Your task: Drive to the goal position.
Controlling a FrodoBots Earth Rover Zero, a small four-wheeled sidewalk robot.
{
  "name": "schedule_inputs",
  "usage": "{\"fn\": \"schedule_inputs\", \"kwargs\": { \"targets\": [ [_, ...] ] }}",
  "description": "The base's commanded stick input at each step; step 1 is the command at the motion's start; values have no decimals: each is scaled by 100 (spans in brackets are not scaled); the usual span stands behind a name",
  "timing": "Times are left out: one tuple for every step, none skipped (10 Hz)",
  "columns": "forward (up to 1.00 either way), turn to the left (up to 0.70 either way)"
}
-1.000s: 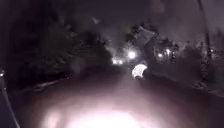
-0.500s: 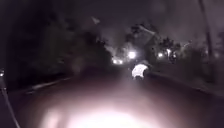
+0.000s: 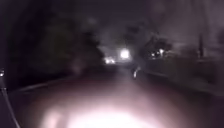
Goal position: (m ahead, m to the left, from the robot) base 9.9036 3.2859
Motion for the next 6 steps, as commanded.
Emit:
{"fn": "schedule_inputs", "kwargs": {
  "targets": [
    [50,0],
    [50,0],
    [50,0],
    [50,0],
    [50,0],
    [50,0]
  ]
}}
